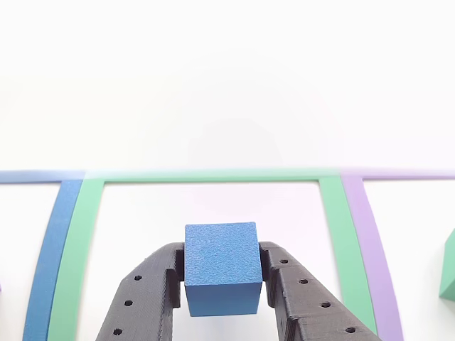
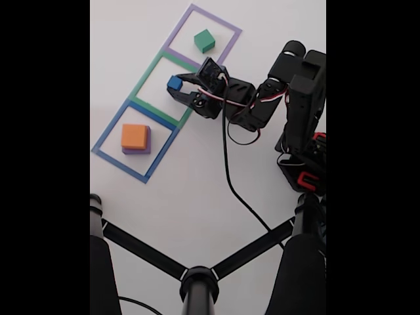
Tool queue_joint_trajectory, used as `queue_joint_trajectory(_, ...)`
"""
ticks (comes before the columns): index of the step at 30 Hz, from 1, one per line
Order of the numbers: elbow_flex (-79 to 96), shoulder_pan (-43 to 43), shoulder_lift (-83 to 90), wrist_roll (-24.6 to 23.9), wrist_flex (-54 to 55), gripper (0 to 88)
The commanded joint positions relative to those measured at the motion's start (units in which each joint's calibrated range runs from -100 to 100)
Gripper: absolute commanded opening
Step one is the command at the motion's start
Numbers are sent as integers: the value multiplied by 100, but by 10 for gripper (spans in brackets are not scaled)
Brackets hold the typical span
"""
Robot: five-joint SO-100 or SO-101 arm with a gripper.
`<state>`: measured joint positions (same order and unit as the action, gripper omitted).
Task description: Tower of hanoi
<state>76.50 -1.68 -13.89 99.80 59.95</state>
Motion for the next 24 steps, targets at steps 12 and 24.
queue_joint_trajectory(12,-531,73,-606,20,484,41)
queue_joint_trajectory(24,-612,134,-791,20,516,100)
